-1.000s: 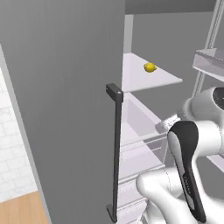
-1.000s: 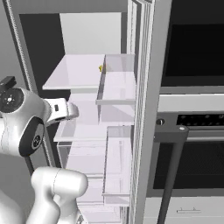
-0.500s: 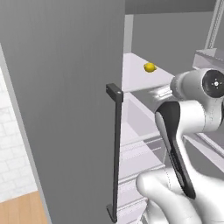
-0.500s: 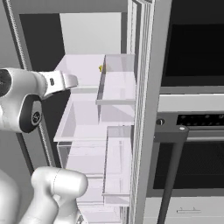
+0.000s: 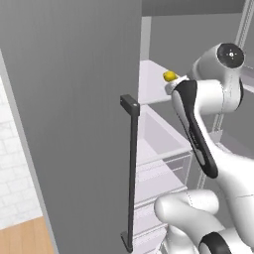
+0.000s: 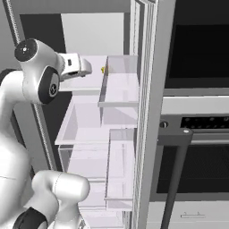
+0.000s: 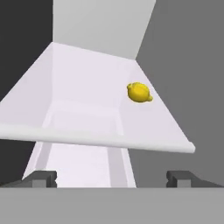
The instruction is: Place one lemon and one chicken drumstick in each tupperware on the nearby counter, to pack two identical lunches.
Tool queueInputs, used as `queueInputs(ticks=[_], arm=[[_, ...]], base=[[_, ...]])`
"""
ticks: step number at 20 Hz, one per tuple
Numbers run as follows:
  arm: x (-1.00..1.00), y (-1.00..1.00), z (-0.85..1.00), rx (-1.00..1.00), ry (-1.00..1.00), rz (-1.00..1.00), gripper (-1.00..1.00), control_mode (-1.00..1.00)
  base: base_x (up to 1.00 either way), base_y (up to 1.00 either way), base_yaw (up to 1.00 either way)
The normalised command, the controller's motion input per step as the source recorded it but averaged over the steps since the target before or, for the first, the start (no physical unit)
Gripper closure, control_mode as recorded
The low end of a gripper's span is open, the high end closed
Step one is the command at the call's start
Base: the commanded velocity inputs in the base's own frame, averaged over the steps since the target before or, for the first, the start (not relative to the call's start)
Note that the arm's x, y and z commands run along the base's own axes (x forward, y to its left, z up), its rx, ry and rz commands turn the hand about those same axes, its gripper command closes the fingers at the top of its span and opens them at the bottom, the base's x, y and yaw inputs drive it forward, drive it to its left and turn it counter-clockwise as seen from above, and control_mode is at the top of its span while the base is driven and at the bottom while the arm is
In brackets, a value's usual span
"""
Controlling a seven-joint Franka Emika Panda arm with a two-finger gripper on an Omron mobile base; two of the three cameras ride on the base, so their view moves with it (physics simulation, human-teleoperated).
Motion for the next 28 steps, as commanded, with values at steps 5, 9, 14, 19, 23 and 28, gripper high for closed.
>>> queueInputs(ticks=[5, 9, 14, 19, 23, 28], arm=[[1.0, -0.05, 0.0, 0.07, 0.03, -0.2, -1.0, -1.0], [0.93, 0.0, -0.03, 0.15, 0.09, -0.22, -1.0, -1.0], [0.84, -0.23, -0.27, 0.11, 0.08, -0.02, -1.0, -1.0], [0.85, -0.18, -0.51, 0.09, 0.0, 0.0, -1.0, -1.0], [0.65, 0.0, -0.07, 0.02, 0.0, 0.0, -1.0, -1.0], [0.54, -0.28, -0.04, 0.0, 0.0, 0.0, -1.0, -1.0]], base=[[0.0, 0.0, 0.0], [0.0, 0.0, 0.0], [0.0, 0.0, 0.0], [0.0, 0.0, 0.0], [0.0, 0.0, 0.0], [0.0, 0.0, 0.0]])
